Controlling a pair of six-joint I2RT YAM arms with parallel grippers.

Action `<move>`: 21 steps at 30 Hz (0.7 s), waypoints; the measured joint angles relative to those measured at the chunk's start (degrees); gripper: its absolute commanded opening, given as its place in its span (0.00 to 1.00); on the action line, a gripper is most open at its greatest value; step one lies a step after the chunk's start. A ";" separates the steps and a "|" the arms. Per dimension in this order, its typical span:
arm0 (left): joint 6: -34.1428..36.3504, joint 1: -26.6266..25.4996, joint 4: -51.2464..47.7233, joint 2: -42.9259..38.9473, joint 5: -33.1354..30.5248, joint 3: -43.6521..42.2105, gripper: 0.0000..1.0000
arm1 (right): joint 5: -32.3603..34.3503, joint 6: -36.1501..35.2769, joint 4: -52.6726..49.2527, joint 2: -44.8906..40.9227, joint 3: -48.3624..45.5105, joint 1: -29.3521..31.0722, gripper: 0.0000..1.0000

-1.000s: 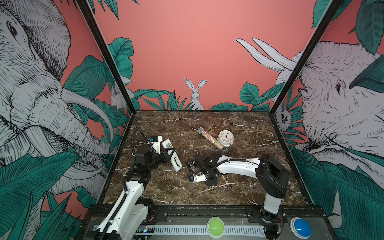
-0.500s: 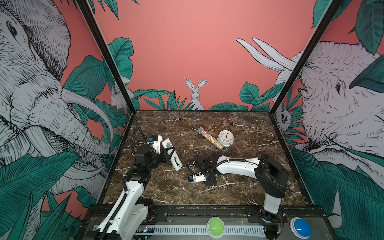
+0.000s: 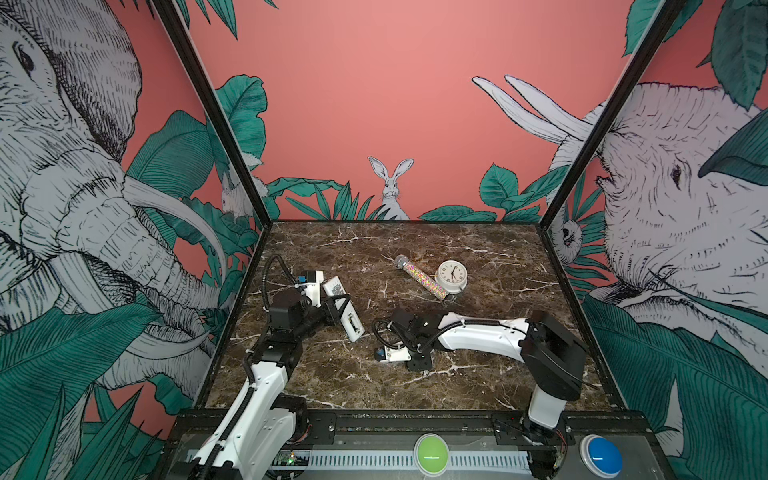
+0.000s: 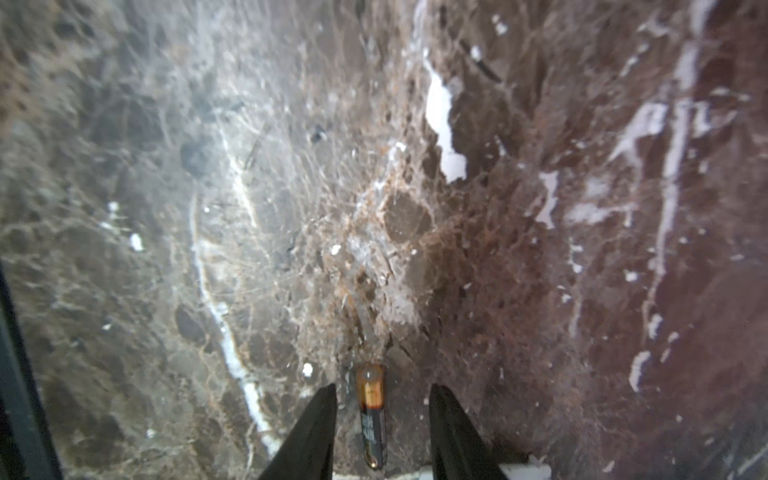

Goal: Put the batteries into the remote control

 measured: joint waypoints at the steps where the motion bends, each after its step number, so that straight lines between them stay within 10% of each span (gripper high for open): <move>1: 0.02 0.00 0.00 -0.11 -0.02 0.00 0.00 | -0.07 1.77 1.07 -2.16 -1.03 0.00 0.44; 8: 0.92 0.02 -0.35 -0.48 -1.18 0.02 0.00 | 2.97 23.04 5.03 -15.78 -2.40 0.00 0.63; 21: 4.02 0.02 -4.94 -4.35 -5.84 0.55 0.00 | 1.29 87.62 -5.22 -18.45 -1.22 -4.83 0.74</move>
